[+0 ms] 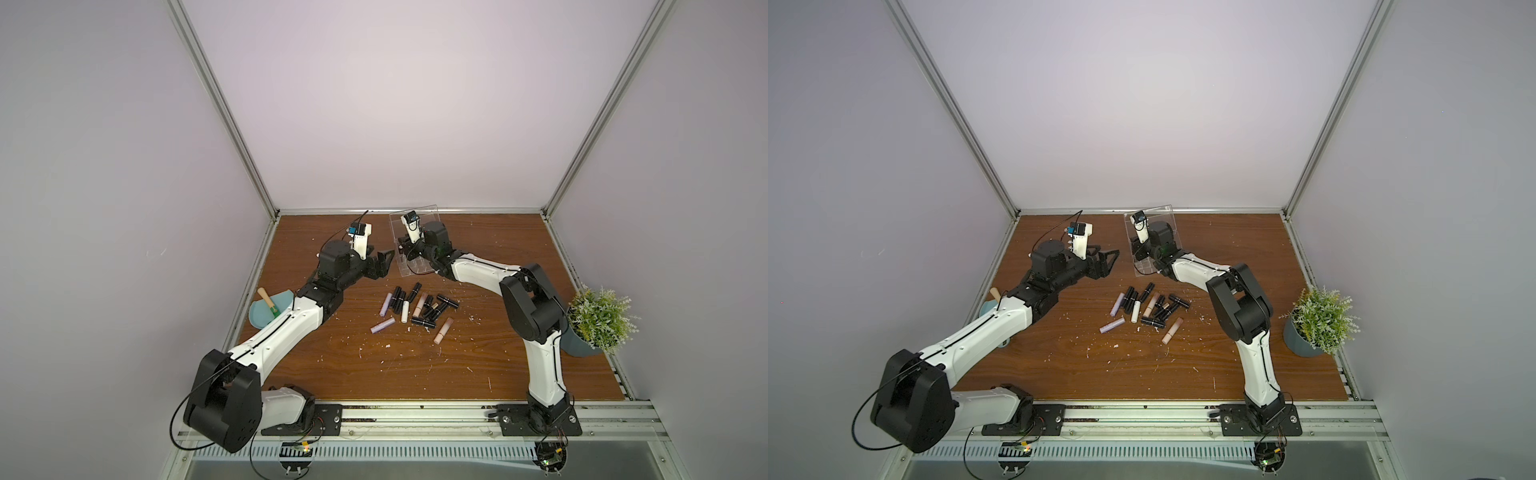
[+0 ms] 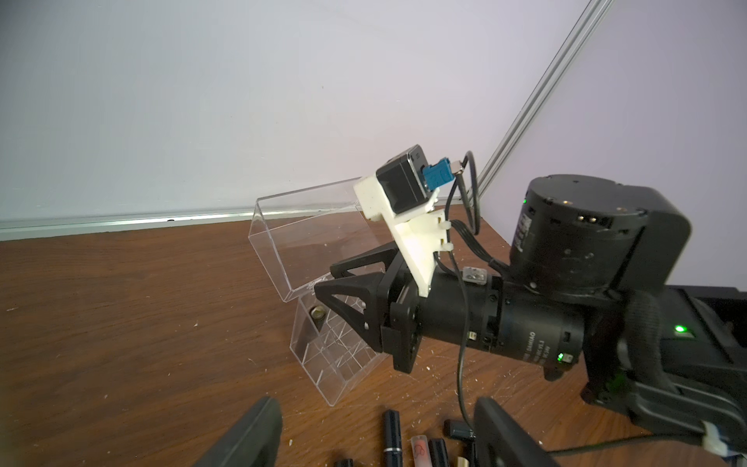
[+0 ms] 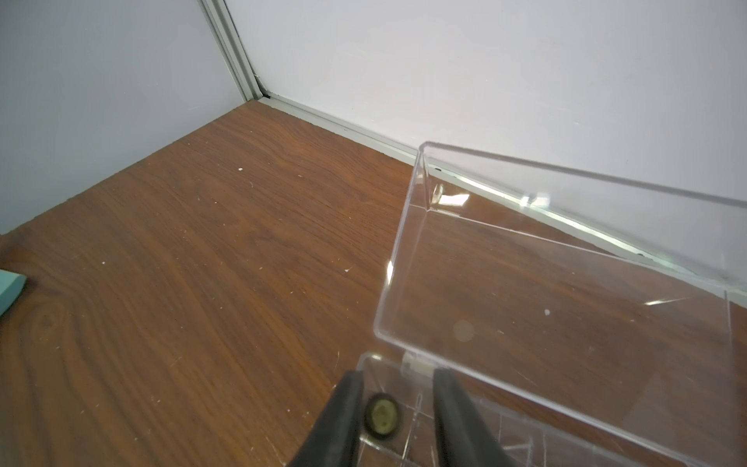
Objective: Arrange the lipsticks in the organizer
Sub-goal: Place the lipstick in the storage box, then pick up the lipstick at the center of the board.
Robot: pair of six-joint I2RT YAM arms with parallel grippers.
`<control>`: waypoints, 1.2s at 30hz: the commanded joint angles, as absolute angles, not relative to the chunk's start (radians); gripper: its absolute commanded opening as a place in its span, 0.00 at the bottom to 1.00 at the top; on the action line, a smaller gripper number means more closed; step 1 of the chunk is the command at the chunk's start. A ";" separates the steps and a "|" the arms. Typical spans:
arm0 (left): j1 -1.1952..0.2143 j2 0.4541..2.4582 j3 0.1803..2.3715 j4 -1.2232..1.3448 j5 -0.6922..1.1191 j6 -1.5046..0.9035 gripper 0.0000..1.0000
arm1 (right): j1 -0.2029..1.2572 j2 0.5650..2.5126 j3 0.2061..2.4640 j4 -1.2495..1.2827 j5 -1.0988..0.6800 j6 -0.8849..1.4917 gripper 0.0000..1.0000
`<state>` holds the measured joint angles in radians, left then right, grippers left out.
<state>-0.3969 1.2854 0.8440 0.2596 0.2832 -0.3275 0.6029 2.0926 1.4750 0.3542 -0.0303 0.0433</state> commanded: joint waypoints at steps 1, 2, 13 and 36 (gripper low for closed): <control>-0.387 1.280 0.831 0.281 0.291 -0.321 0.79 | 0.609 2.092 1.497 0.372 -0.020 0.034 0.38; -0.386 1.281 0.831 0.281 0.290 -0.321 0.79 | 0.609 2.091 1.496 0.370 -0.020 0.034 0.39; -0.387 1.320 0.880 0.148 0.238 -0.308 0.77 | 0.608 1.916 1.412 0.284 0.005 0.033 0.48; -0.528 1.436 0.939 -0.401 0.013 -0.373 0.60 | 0.514 1.440 1.095 0.066 -0.032 0.102 0.48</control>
<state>-0.5076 1.4555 0.9482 -0.3202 0.0452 -0.3378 0.5148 1.4837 1.1015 0.0601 -0.0029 0.0780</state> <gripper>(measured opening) 0.608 0.484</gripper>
